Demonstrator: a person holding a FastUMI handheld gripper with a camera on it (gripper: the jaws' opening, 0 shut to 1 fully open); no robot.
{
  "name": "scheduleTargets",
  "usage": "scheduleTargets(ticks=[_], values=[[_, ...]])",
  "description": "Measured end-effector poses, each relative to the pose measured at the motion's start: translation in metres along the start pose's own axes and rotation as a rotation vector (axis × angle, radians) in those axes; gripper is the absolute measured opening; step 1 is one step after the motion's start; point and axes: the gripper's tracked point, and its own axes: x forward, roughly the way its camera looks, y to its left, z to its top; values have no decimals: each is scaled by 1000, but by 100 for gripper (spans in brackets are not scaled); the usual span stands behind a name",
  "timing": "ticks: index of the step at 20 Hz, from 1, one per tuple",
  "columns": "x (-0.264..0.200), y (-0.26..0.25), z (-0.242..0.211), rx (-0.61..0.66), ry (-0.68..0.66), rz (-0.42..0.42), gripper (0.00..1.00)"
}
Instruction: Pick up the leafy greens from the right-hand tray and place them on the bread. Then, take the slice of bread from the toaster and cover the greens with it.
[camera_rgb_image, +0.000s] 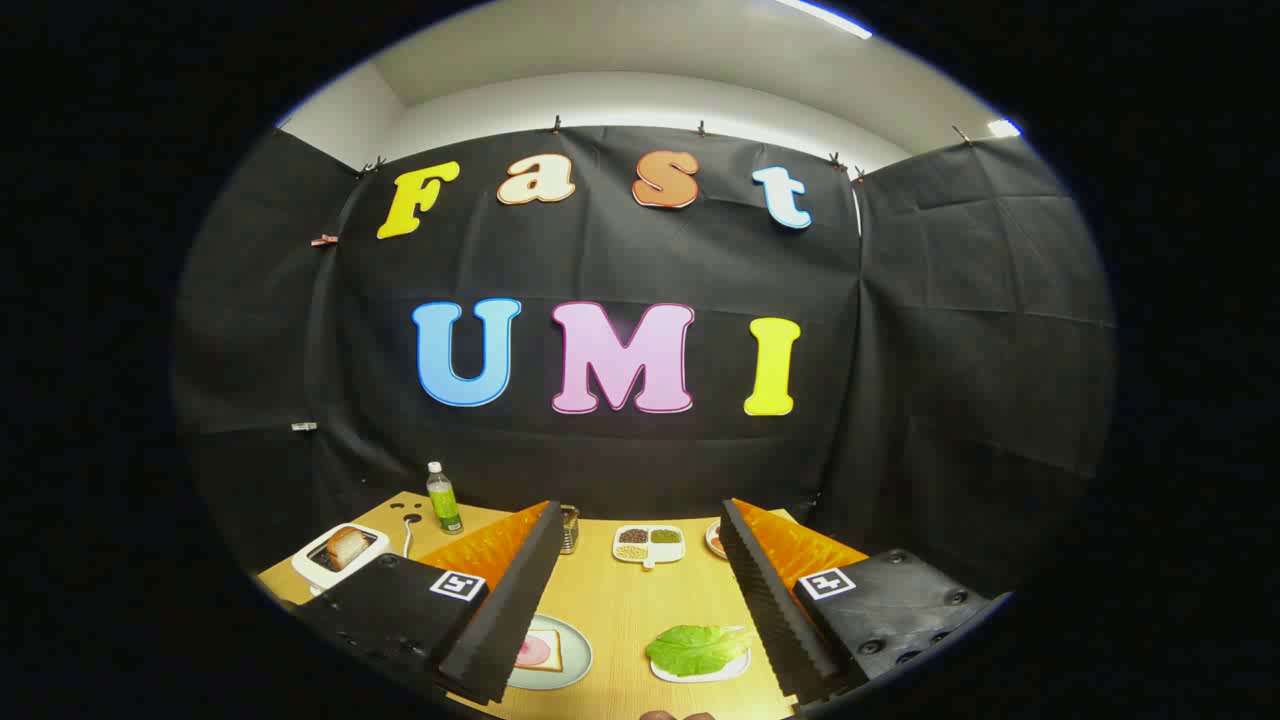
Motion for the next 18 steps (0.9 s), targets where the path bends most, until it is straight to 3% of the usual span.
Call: scheduleTargets(ticks=[5, 12, 18], values=[[13, -15, 0, -11, -8, 35, 97], [14, -38, -44, 5, 97, 100, 97], [17, -55, -70, 12, 158, 83, 98]])
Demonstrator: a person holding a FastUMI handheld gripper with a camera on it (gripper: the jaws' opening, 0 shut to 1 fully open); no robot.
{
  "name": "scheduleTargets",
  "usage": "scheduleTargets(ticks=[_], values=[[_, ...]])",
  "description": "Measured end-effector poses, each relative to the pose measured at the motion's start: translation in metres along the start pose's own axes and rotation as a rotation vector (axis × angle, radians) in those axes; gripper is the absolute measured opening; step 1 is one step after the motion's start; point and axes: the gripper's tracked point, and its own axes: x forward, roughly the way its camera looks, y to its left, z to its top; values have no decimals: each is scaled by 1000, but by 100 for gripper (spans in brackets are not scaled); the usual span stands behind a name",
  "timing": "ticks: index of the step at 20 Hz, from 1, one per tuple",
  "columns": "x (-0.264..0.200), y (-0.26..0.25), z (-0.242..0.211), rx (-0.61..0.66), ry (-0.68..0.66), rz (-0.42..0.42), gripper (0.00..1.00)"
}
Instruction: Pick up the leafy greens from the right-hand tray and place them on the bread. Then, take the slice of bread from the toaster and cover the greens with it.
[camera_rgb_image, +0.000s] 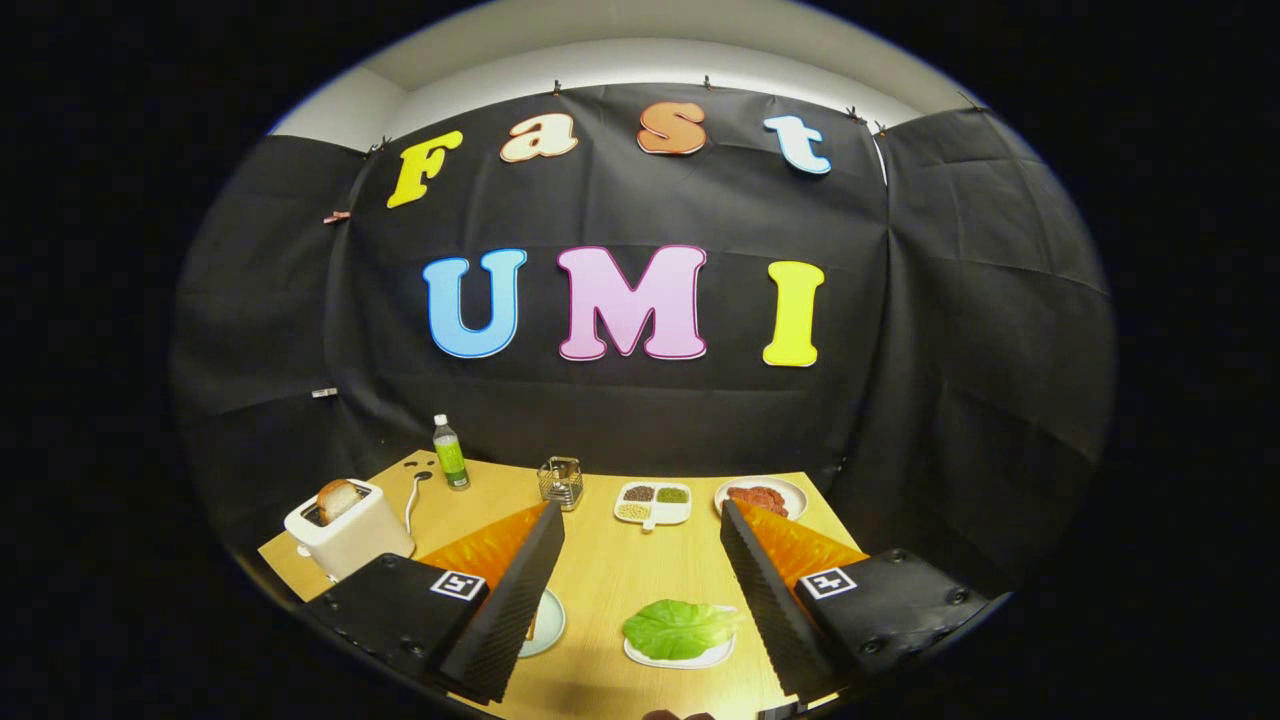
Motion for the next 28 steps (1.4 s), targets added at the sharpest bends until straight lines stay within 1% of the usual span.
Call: scheduleTargets(ticks=[6, 8, 13, 19, 22, 28], values=[[18, -1, -40, -8, 104, -4, 98], [28, -4, -54, -30, 134, -9, 98], [54, -14, -97, -79, 239, 7, 98], [84, -26, -171, -93, 407, 20, 98], [91, -31, -210, -95, 499, 29, 98], [109, -46, -271, -97, 618, 15, 98]])
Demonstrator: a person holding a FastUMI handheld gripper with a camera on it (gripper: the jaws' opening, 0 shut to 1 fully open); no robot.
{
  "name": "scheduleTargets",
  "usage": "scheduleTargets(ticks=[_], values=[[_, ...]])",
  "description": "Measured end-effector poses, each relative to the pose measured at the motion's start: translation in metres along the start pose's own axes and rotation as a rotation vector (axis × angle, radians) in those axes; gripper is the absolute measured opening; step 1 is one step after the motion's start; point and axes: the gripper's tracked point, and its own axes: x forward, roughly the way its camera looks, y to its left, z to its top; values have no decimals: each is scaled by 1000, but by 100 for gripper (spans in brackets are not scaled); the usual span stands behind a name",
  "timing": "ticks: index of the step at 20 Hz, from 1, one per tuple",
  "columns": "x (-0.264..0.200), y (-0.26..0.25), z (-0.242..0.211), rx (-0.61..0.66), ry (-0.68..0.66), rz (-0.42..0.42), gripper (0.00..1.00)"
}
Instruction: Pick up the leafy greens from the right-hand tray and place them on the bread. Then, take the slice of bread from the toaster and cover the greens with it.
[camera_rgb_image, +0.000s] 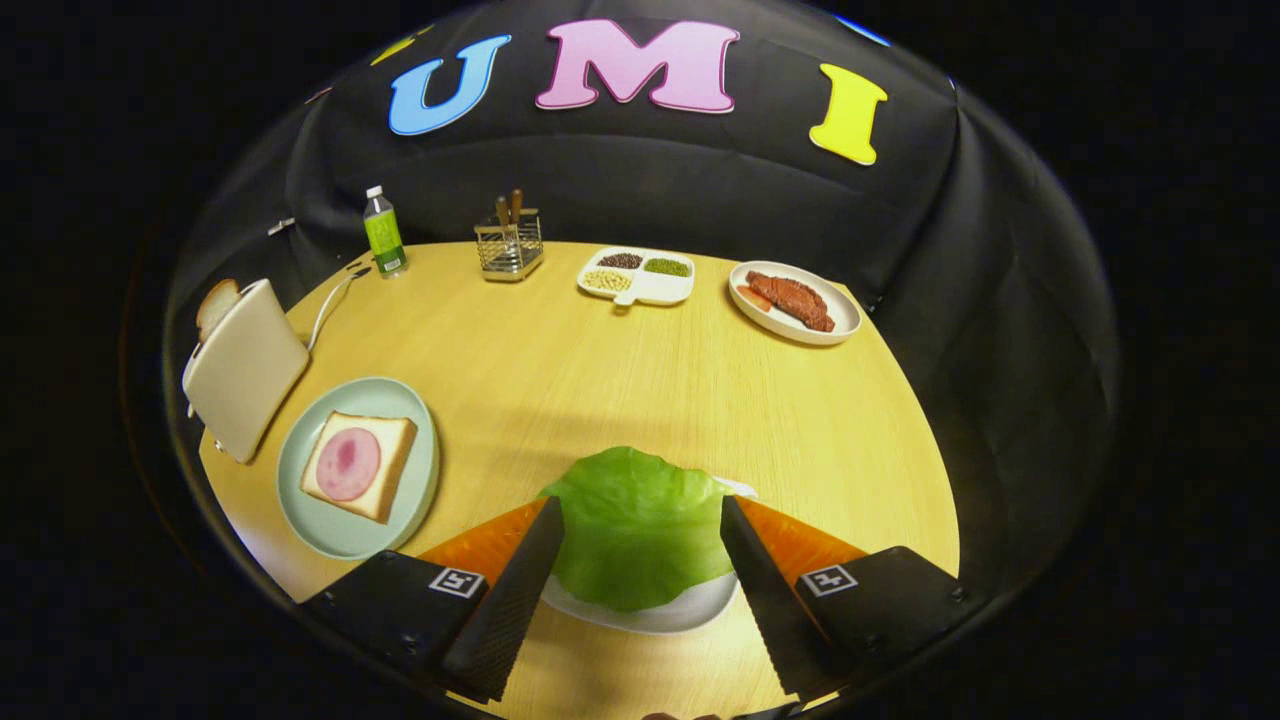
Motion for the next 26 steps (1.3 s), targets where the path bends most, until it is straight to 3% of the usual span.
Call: scheduleTargets(ticks=[6, 13, 15, 16, 18, 19, 21, 24, 25, 26], values=[[33, -2, -31, 69, 113, 16, 99], [38, 1, -33, 61, 121, 41, 96], [36, 1, -33, 56, 119, 44, 76], [35, 2, -31, 54, 114, 45, 76], [33, 3, -30, 50, 109, 39, 46], [31, 4, -30, 36, 108, 42, 41], [31, 4, -29, 33, 102, 34, 20], [31, 10, -30, 25, 116, 39, 17], [31, 10, -29, 31, 124, 45, 7], [29, 10, -29, 33, 131, 52, 6]])
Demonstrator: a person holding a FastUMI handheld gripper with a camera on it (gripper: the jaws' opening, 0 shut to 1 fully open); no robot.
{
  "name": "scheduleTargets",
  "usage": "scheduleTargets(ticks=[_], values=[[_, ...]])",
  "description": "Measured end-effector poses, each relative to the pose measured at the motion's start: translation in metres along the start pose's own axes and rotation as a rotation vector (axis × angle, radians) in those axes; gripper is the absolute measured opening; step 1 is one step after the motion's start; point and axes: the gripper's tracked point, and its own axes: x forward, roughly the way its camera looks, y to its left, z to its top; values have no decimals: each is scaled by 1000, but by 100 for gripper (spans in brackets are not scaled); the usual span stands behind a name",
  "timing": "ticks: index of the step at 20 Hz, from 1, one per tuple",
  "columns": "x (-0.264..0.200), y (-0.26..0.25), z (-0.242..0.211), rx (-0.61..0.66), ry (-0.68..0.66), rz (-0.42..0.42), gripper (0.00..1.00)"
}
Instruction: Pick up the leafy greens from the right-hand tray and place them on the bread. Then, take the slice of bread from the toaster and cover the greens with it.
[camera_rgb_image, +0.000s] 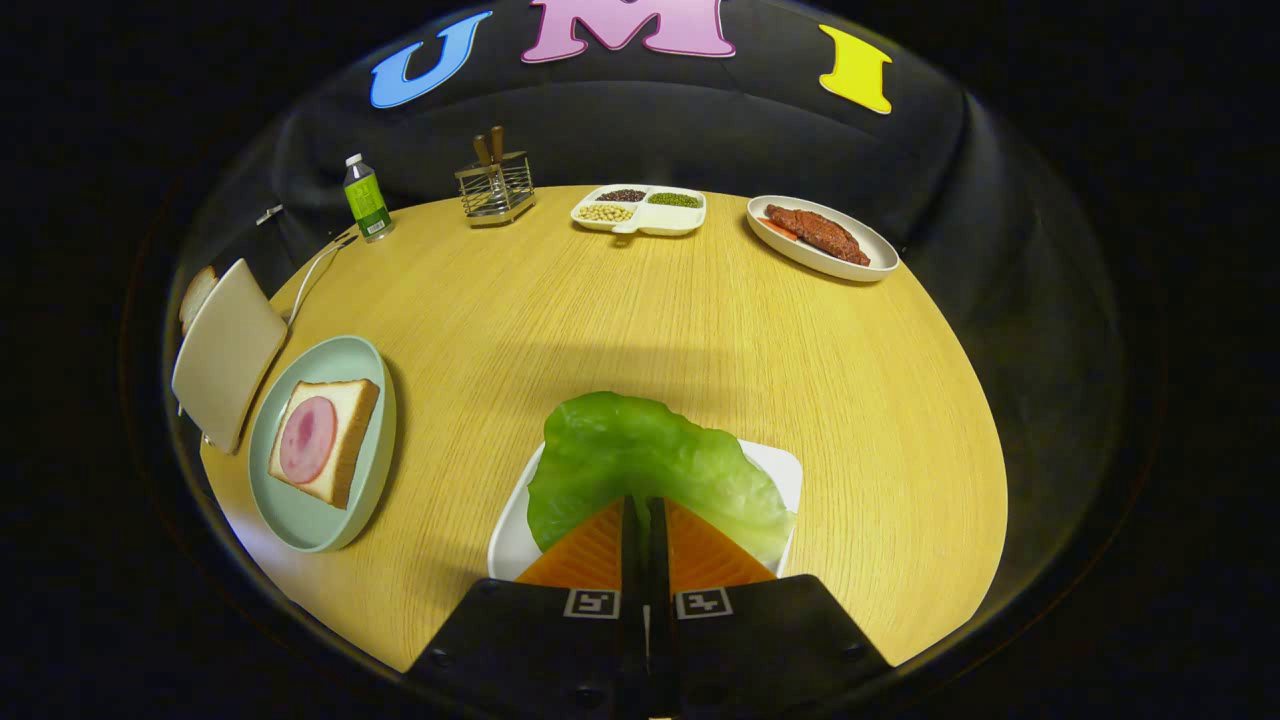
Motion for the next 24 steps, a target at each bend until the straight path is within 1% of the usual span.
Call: scheduleTargets(ticks=[3, 7, 12, 14, 18, 21, 24], values=[[-15, -2, 13, 9, -34, -8, 5], [-50, 2, 45, 24, -104, -8, 5], [-101, 25, 85, -11, -190, 8, 5], [-121, 45, 96, -4, -213, 36, 5], [-149, 105, 111, 19, -238, 130, 5], [-157, 148, 116, -21, -253, 182, 5], [-155, 186, 117, -41, -257, 222, 5]])
